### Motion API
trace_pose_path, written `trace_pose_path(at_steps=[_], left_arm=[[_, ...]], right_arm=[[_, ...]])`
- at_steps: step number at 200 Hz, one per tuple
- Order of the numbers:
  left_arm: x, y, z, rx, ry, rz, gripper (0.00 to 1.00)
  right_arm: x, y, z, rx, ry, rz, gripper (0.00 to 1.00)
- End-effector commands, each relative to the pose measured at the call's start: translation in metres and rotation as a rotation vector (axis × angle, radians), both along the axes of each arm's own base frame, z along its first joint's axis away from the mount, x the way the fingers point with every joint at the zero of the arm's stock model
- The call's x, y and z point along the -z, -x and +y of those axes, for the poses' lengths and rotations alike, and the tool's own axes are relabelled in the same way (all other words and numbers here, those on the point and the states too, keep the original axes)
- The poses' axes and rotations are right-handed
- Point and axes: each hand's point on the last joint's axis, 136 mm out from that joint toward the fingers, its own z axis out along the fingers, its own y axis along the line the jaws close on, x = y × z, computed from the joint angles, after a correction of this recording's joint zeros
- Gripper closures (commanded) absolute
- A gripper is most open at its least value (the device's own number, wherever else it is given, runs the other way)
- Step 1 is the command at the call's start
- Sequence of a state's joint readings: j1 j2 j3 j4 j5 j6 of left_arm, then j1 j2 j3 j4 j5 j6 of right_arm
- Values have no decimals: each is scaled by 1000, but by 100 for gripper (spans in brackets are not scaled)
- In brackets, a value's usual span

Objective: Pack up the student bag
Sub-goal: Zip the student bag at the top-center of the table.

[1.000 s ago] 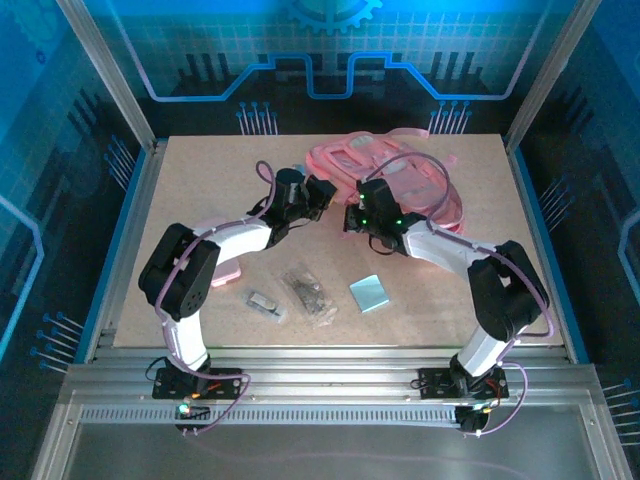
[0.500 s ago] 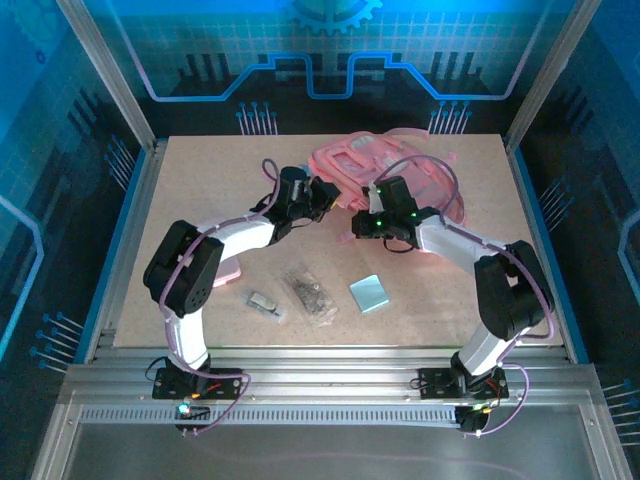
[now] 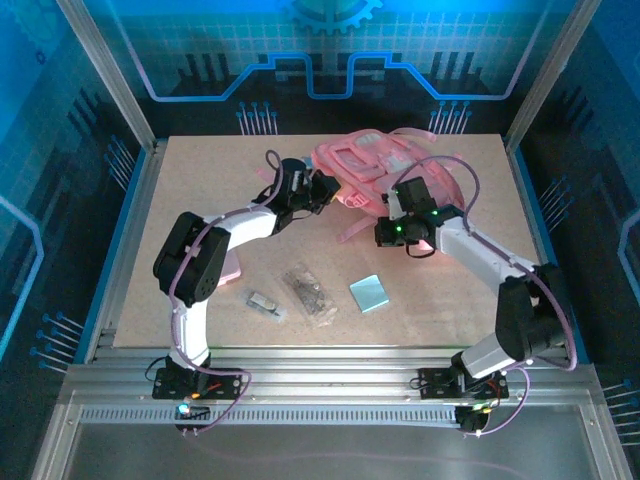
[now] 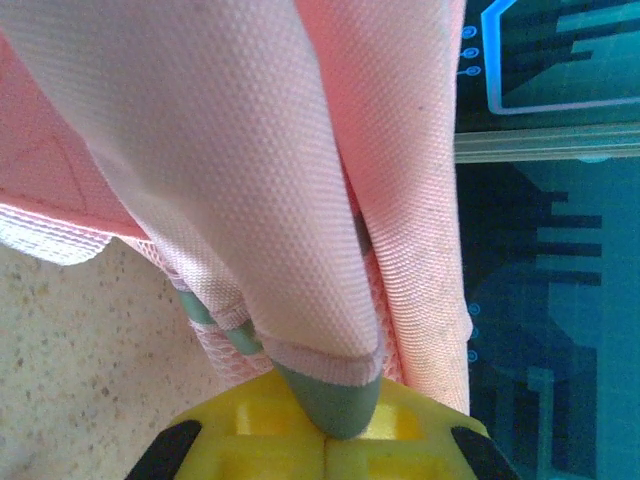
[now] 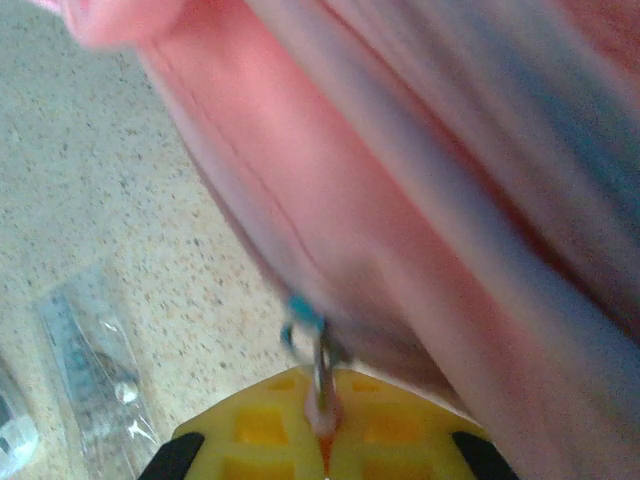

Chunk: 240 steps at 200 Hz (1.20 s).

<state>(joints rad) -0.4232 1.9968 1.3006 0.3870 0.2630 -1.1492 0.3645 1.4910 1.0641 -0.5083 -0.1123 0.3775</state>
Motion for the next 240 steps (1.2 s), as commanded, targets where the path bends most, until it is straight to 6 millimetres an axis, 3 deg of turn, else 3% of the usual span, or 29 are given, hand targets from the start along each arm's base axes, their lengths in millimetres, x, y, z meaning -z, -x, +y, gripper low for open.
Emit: trace_pose_path(at_steps=[1, 35, 71, 78, 89, 98, 107, 115, 151, 182, 207, 240], left_arm=[[-7, -50, 54, -137, -62, -95, 100], [4, -81, 80, -161, -126, -115, 100], [3, -98, 72, -92, -126, -117, 100], [4, -95, 70, -78, -123, -107, 88], [4, -88, 68, -59, -115, -84, 53], [4, -78, 68, -46, -114, -67, 41], [3, -66, 69, -35, -118, -55, 22], [3, -54, 72, -28, -126, -40, 15], [8, 8, 91, -50, -133, 39, 11], [18, 49, 89, -87, -63, 88, 10], [25, 61, 68, -99, 7, 88, 10], [42, 56, 36, -79, 62, 105, 11]], right_arm=[[-1, 41, -28, -11, 67, 93, 100], [2, 59, -35, -10, 55, 118, 100], [-3, 46, -9, -38, -44, 93, 100], [-4, 41, -2, -50, -58, 86, 100], [-8, 31, 12, -73, -81, 65, 100], [-12, 23, 24, -90, -101, 52, 100], [-16, 16, 37, -117, -124, 38, 100], [-20, 10, 50, -138, -137, 28, 100], [-35, -11, 94, -214, -195, -1, 100], [-44, -17, 127, -273, -245, -11, 100], [-46, -13, 145, -308, -270, -3, 100], [-47, 0, 156, -332, -309, 15, 100]])
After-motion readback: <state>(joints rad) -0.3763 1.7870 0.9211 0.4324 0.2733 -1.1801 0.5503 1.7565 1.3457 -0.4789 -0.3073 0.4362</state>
